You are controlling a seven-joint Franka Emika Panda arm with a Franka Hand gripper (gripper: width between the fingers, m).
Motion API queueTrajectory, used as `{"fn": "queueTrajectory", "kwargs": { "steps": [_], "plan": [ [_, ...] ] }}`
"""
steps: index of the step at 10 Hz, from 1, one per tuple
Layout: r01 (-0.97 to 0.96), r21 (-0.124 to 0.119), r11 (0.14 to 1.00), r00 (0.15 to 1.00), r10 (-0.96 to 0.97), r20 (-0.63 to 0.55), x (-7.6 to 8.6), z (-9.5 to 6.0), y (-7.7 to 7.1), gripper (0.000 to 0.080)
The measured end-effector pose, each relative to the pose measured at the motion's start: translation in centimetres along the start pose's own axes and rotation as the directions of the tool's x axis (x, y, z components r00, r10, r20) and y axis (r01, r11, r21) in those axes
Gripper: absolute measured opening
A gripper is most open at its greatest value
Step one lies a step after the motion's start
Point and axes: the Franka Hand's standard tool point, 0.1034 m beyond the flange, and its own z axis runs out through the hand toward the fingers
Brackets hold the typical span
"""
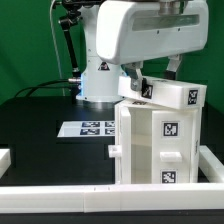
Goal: Assemble cabinet
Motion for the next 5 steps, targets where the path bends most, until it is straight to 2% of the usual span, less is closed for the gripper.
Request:
{"fn": "queueTrajectory", "kwargs": {
  "steps": [4, 5],
  "plan": [
    [-0.271, 0.002, 0.962, 0.962, 0.271, 0.000, 0.08, 0.01, -0.15, 0.0569],
    [-0.354, 0.010, 0.935, 0.935, 0.354, -0.003, 0.07, 0.10, -0.22, 0.0569]
  ]
}}
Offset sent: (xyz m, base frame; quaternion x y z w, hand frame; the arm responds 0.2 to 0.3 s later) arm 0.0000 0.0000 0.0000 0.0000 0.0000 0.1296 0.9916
